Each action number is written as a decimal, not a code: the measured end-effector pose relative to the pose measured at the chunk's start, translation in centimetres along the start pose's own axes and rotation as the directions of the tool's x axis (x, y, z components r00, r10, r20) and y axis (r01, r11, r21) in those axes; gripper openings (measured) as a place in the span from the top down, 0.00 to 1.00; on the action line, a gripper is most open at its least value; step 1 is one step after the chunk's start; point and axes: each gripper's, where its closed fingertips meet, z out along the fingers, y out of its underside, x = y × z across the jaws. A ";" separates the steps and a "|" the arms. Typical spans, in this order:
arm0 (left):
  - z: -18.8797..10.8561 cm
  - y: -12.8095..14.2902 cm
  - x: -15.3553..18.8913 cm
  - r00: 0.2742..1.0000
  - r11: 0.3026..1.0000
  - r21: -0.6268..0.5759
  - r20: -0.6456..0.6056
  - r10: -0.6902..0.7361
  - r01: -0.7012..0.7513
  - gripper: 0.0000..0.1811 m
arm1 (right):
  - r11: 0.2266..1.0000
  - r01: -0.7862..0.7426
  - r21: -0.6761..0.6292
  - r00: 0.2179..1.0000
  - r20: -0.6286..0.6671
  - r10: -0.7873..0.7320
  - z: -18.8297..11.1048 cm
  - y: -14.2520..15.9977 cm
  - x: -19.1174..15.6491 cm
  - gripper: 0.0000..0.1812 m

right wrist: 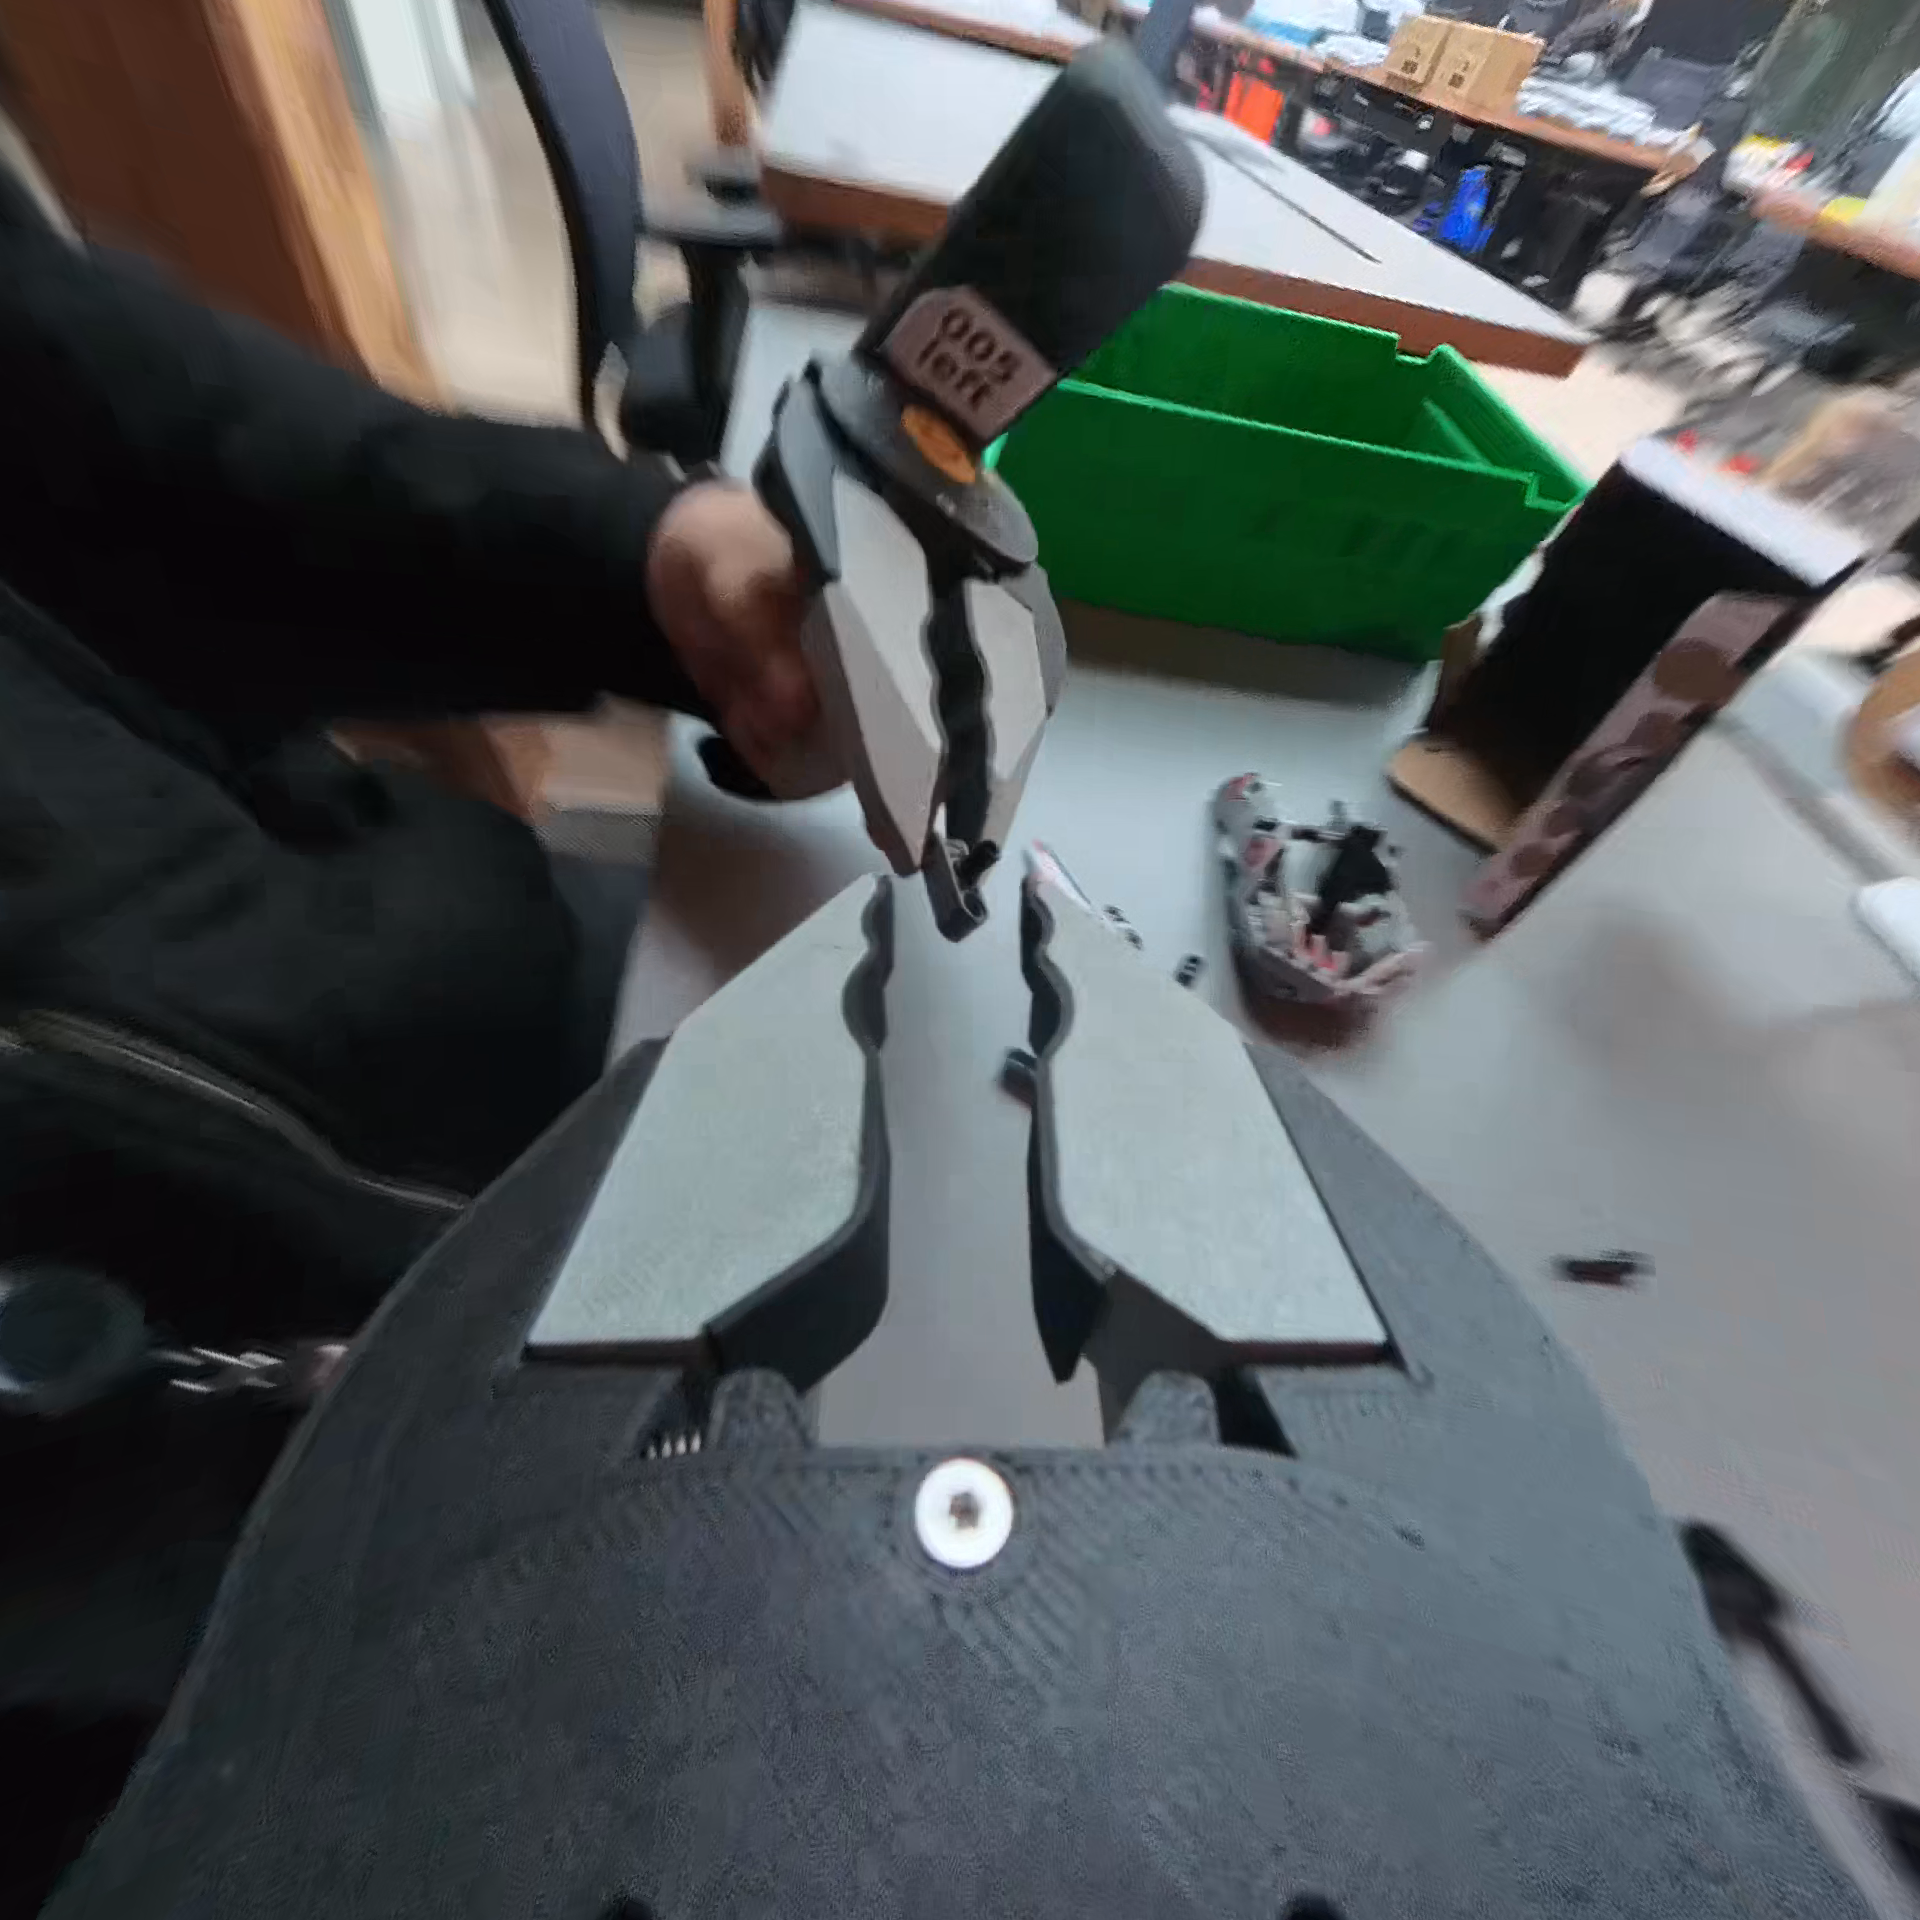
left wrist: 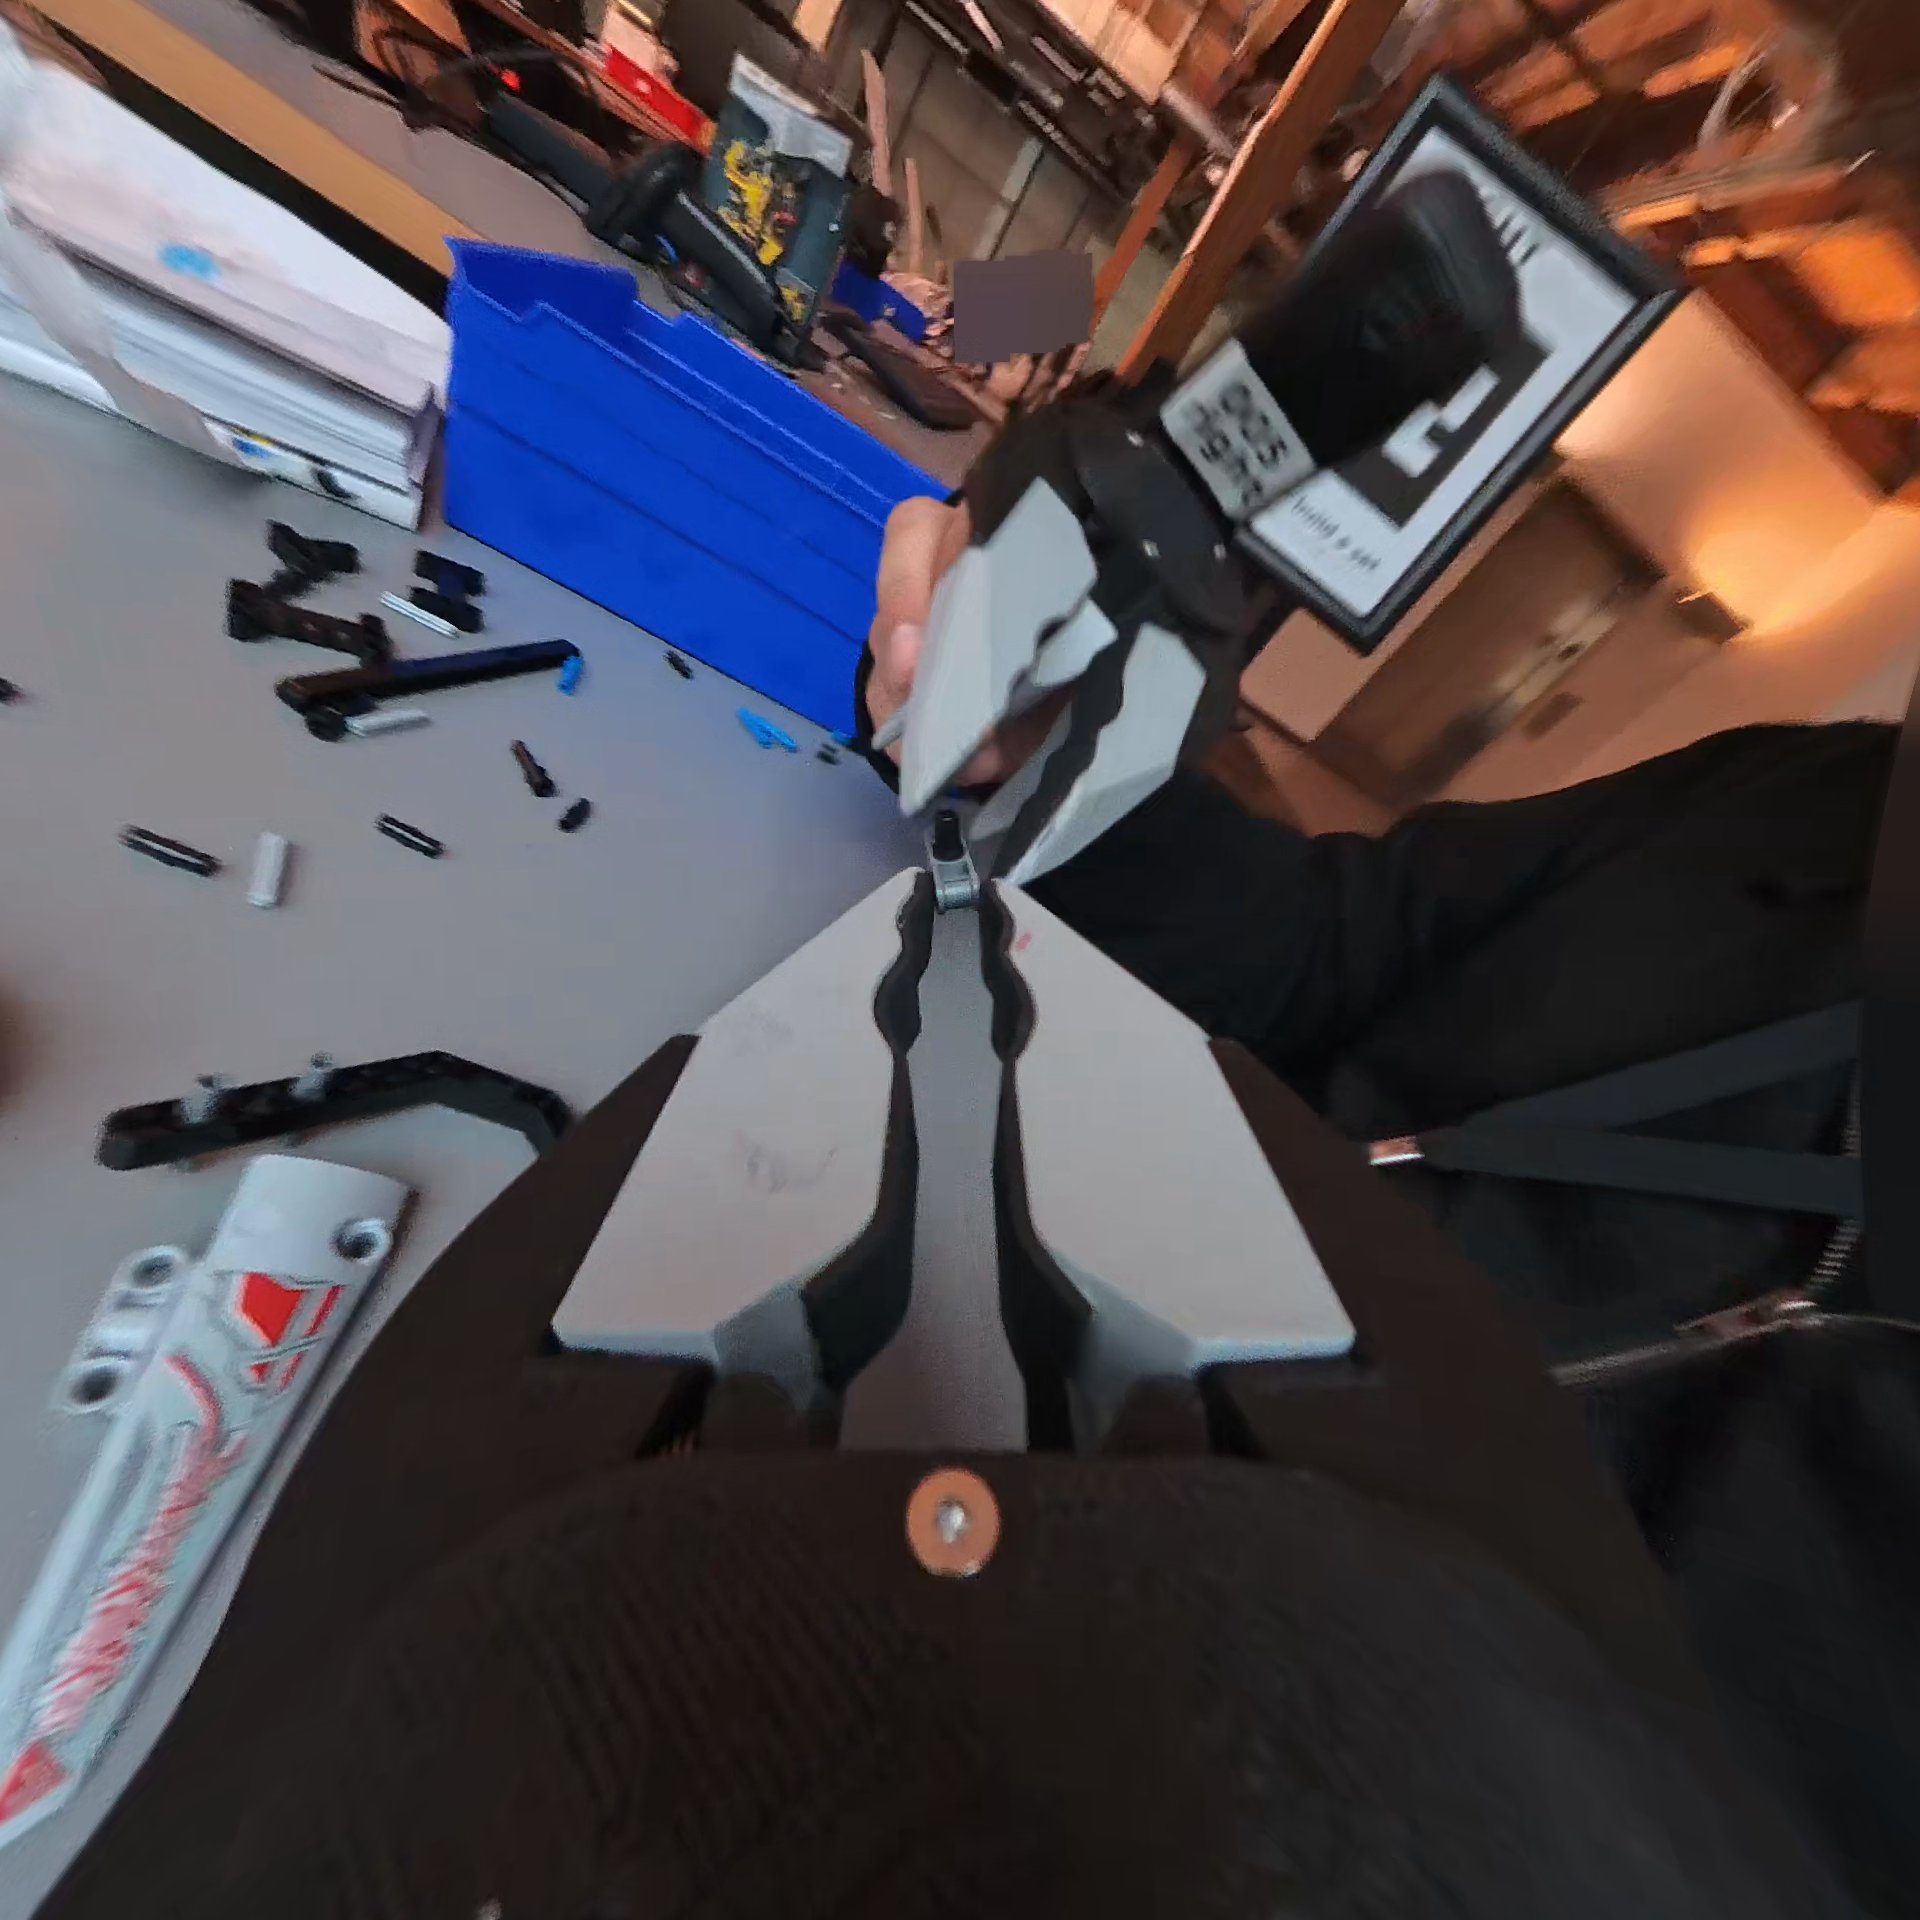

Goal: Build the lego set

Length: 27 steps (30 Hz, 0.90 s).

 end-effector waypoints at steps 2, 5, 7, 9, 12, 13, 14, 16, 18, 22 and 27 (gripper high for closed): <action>-0.2 -0.2 -0.3 0.996 0.997 -0.012 0.059 0.071 -0.070 0.96 | 0.973 -0.214 0.090 0.973 0.107 0.204 -0.3 -0.9 0.3 0.86; -0.2 -0.2 -0.1 0.990 0.992 -0.030 0.073 0.122 -0.120 0.96 | 0.908 -0.401 0.123 0.908 0.186 0.376 -0.3 -1.0 1.1 0.90; -0.1 -0.2 -0.2 0.986 0.990 -0.035 0.090 0.140 -0.138 0.96 | 0.885 -0.448 0.128 0.884 0.208 0.418 -0.2 -0.9 1.2 0.95; -0.1 -0.2 -0.3 0.984 0.989 -0.033 0.099 0.146 -0.143 0.96 | 0.875 -0.468 0.127 0.864 0.275 0.422 -0.2 -1.1 0.5 0.94; -0.1 -0.3 -0.2 0.986 0.990 -0.025 0.091 0.137 -0.135 0.96 | 0.875 -0.472 0.110 0.864 0.255 0.434 0.2 -0.5 0.7 0.98; -0.1 -0.3 -0.2 0.986 0.990 -0.025 0.094 0.140 -0.138 0.96 | 0.874 -0.473 0.113 0.863 0.258 0.434 0.3 -0.5 0.6 0.98; 0.0 -0.2 -0.1 0.986 0.990 -0.027 0.092 0.141 -0.139 0.96 | 0.871 -0.478 0.114 0.860 0.264 0.437 0.4 -0.6 0.5 0.98; 0.1 -0.1 -0.2 0.984 0.989 -0.037 0.098 0.147 -0.144 0.96 | 0.868 -0.486 0.104 0.853 0.274 0.445 0.6 -0.5 0.3 0.99; 0.2 0.0 -0.1 0.984 0.989 -0.042 0.095 0.149 -0.145 0.96 | 0.868 -0.486 0.104 0.852 0.278 0.444 0.6 -0.5 0.3 0.99; 0.4 0.2 -0.4 0.982 0.988 -0.052 0.118 0.148 -0.143 0.96 | 0.878 -0.471 0.089 0.863 0.255 0.437 0.5 -0.1 0.4 1.00; 0.7 0.2 -1.3 0.964 0.985 -0.022 0.202 0.172 -0.171 0.97 | 0.881 -0.466 0.082 0.874 0.195 0.445 0.8 0.6 1.0 1.00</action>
